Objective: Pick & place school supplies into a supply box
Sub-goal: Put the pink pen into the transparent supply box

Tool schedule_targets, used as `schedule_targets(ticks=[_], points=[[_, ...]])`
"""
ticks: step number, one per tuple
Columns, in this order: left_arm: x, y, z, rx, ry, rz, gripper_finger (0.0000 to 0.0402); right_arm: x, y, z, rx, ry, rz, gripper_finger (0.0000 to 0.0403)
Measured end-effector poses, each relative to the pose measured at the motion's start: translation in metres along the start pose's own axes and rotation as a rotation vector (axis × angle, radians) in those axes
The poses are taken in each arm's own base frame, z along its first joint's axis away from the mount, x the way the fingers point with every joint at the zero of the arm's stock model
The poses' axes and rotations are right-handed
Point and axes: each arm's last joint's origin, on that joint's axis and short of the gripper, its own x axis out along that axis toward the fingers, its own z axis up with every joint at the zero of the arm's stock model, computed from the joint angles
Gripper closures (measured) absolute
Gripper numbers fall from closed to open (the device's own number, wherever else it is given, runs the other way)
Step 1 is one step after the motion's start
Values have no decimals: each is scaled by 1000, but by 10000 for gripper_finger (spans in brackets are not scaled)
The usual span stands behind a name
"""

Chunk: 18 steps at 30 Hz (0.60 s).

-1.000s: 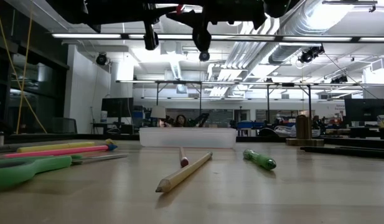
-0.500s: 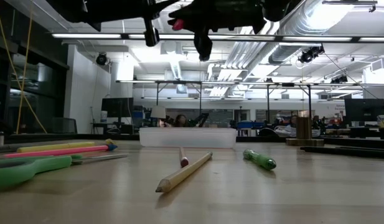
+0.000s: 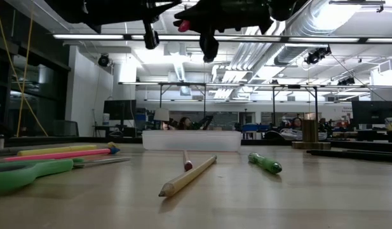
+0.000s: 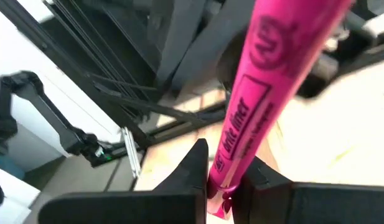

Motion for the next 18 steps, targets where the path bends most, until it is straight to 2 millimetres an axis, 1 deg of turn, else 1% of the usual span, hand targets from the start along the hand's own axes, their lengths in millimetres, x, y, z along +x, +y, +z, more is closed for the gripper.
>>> schedule_targets(ticks=[5,10,14,18], points=[[-18,6,4,-21,22,113,369,-13,6,0,-34,44,-97,389],[-29,14,2,-29,45,242,369,-24,13,4,-59,45,-155,389],[-37,21,-2,-38,99,333,369,-25,13,4,-76,45,-178,389],[-43,31,-13,-75,158,493,369,-25,13,3,-73,54,-184,389]])
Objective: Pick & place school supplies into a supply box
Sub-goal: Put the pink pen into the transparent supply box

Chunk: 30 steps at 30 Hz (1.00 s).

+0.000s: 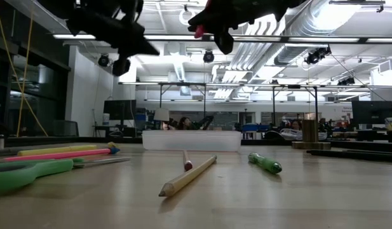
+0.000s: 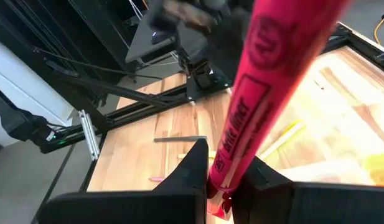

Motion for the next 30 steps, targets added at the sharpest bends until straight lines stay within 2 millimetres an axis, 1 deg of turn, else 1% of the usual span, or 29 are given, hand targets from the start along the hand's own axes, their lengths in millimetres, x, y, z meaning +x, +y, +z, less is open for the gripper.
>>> schedule_targets(ticks=[5,8,11,16,21,26,30], points=[[-1,13,-11,-27,62,184,369,0,0,0,4,5,-7,389],[-3,17,-16,-40,89,255,369,0,0,-1,10,11,-17,389],[-4,20,-18,-35,98,303,369,-3,3,6,18,45,-57,389],[-4,21,-19,-31,101,318,369,-9,14,24,-36,111,-141,389],[-4,21,-19,-15,93,337,369,-13,21,41,-62,172,-164,389],[-5,22,-20,-19,105,353,369,-8,21,47,-67,265,-205,389],[-5,23,-22,-22,123,366,369,1,17,47,-77,340,-234,389]])
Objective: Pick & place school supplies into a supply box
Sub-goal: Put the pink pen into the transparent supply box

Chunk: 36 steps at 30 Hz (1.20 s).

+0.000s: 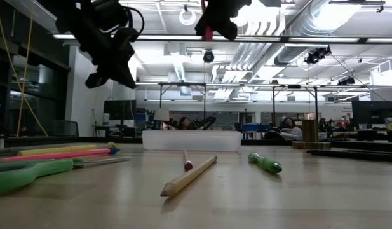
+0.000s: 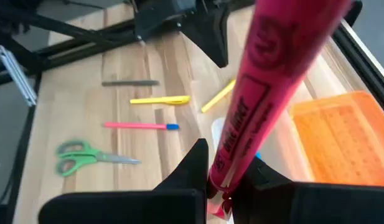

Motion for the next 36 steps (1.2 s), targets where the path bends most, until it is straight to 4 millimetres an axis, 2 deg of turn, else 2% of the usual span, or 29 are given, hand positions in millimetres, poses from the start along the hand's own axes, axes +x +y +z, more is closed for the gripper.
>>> schedule_targets(ticks=[9,14,21,25,30,36], points=[[0,3,-5,34,46,35,369,39,-7,-3,-50,164,-23,389],[-1,8,-8,48,60,122,369,61,-12,-9,-73,239,-26,389],[-1,10,-6,85,5,202,369,77,-18,-19,-79,305,-51,389],[-3,8,-4,124,-26,185,369,85,-20,-22,-94,325,-73,389],[-15,3,-2,165,-93,145,369,97,-23,-28,-108,360,-72,389],[-43,-3,-5,217,-199,86,369,107,-30,-34,-101,401,-76,389]])
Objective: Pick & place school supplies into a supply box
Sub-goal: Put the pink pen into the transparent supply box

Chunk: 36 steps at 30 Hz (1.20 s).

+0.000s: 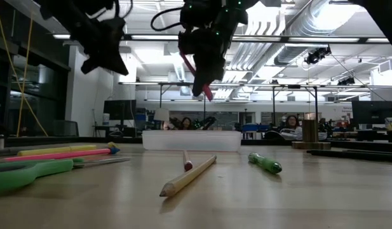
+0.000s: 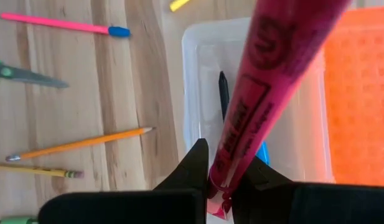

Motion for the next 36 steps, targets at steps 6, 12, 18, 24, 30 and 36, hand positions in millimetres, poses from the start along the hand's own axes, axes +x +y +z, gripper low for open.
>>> schedule_targets(ticks=[6,12,18,24,30,36], points=[[-31,-2,1,22,-120,-50,369,12,-6,-2,-4,30,3,389],[-55,-2,-2,45,-218,-89,369,21,-7,-3,-9,55,6,389],[-73,-4,-6,86,-283,-138,369,34,-9,-5,-13,85,5,389],[-76,-16,-12,157,-356,-220,369,43,-10,-6,-14,108,-3,389],[-71,-16,-29,164,-395,-254,369,43,-12,-7,-10,115,-22,389],[-80,-16,-35,161,-422,-287,369,43,-12,-9,-21,137,-23,389]])
